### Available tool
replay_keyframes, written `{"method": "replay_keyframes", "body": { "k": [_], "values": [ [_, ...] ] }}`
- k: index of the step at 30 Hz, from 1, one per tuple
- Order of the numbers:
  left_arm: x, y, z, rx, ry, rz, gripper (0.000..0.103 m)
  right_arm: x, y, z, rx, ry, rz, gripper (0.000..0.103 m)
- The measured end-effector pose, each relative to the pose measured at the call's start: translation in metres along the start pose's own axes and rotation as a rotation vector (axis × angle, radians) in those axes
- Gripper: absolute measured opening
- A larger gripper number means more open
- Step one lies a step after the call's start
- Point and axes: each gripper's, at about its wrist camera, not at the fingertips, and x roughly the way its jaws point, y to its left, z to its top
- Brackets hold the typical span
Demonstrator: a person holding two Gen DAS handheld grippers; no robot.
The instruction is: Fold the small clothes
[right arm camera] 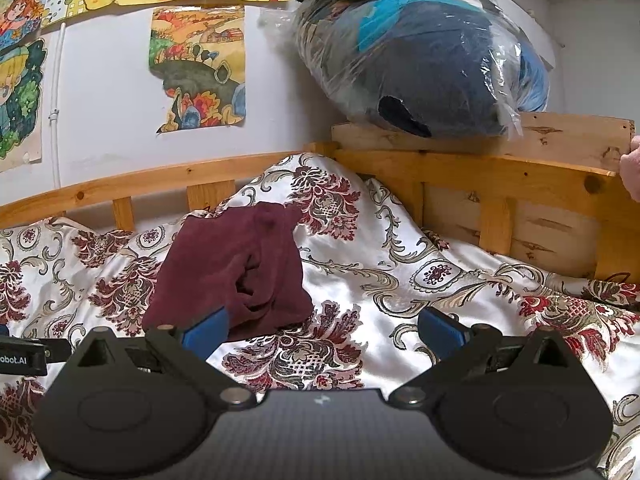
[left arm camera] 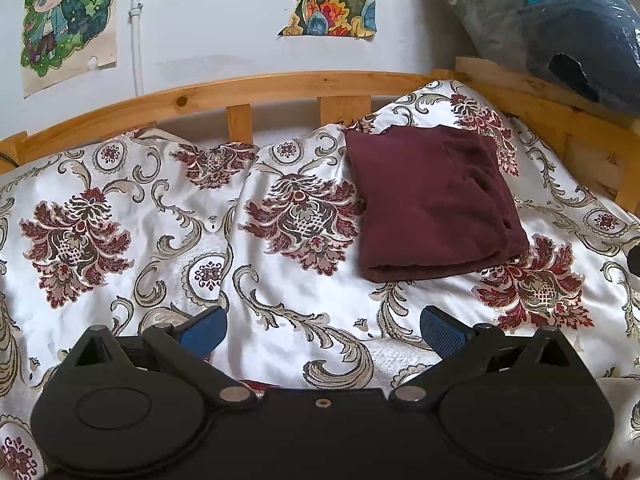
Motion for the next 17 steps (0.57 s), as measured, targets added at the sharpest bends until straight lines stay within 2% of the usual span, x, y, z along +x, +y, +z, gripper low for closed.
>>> {"method": "replay_keyframes", "body": {
  "k": [17],
  "values": [
    [0.0016, 0.0005, -0.0016, 0.003, 0.003, 0.0, 0.102, 0.0017, -0.0008, -0.0001, 0.004, 0.004, -0.001, 0.103]
  ]
}}
